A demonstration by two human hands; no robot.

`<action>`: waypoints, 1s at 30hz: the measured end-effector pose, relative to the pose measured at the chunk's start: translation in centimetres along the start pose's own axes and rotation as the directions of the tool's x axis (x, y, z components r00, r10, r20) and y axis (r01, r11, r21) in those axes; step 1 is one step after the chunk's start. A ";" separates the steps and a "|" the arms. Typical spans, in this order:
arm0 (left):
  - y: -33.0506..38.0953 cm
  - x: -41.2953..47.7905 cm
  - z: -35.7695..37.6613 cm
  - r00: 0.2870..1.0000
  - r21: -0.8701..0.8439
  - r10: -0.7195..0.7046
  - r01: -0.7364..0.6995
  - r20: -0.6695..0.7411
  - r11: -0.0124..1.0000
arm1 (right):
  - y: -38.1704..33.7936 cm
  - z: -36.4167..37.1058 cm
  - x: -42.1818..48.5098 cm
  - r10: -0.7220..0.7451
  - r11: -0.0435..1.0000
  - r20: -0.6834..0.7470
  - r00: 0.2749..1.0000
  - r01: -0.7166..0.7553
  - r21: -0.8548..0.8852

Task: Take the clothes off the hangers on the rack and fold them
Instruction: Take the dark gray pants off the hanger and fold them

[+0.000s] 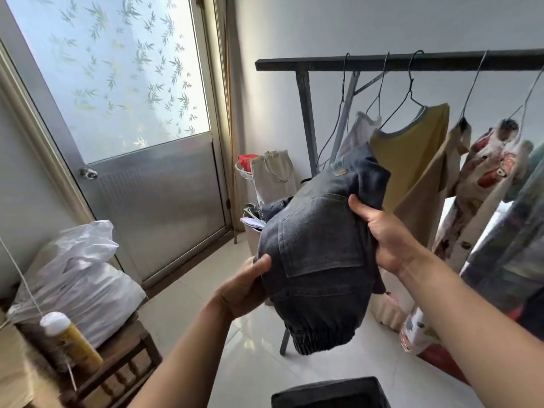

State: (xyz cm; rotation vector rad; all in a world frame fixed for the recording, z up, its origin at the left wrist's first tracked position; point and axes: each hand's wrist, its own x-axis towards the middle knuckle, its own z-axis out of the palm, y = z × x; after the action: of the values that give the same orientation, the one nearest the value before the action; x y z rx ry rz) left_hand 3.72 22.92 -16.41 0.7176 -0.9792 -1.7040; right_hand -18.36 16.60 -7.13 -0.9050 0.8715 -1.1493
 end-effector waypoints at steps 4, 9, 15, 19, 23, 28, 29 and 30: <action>1.1 0.5 0.9 0.986 0.143 0.107 -0.088 -0.129 0.986 | -0.1 -0.7 0.1 0.025 0.999 0.013 1.000 -0.025 0.039; 2.1 1.3 1.6 0.905 0.180 0.303 -0.258 -0.300 0.949 | 0.4 -2.1 -0.4 0.062 0.986 0.215 0.975 -0.026 -0.166; 3.5 1.4 1.3 0.843 0.367 0.411 -0.282 -0.346 0.887 | 2.5 -2.5 -0.5 -0.168 0.928 -0.027 0.985 0.148 -0.343; 4.3 1.2 0.9 0.827 0.427 0.463 -0.312 -0.317 0.849 | 2.5 -2.1 -1.1 -0.241 0.905 0.044 0.970 0.241 -0.350; 4.7 1.2 0.7 0.841 0.444 0.474 -0.331 -0.262 0.833 | 1.5 -2.1 -2.0 -0.325 0.599 0.048 0.944 0.245 -0.762; 5.3 1.7 0.8 0.876 0.478 0.445 -0.314 -0.188 0.820 | 0.3 1.5 -2.3 -0.219 -0.034 0.319 0.922 0.319 -0.947; 5.4 1.7 0.9 0.885 0.482 0.433 -0.309 -0.170 0.820 | 0.5 2.2 -1.9 -0.140 -0.045 0.333 0.932 0.331 -0.943; 5.4 1.8 1.0 0.893 0.490 0.422 -0.301 -0.157 0.818 | 0.8 2.7 -1.5 -0.083 -0.002 0.332 0.940 0.333 -0.943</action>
State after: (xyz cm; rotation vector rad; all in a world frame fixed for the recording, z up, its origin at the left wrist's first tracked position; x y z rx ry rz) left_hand 4.84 20.57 -11.24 0.9568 -1.2526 -1.0166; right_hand -15.88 18.52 -6.72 -2.4182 1.4477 -0.4353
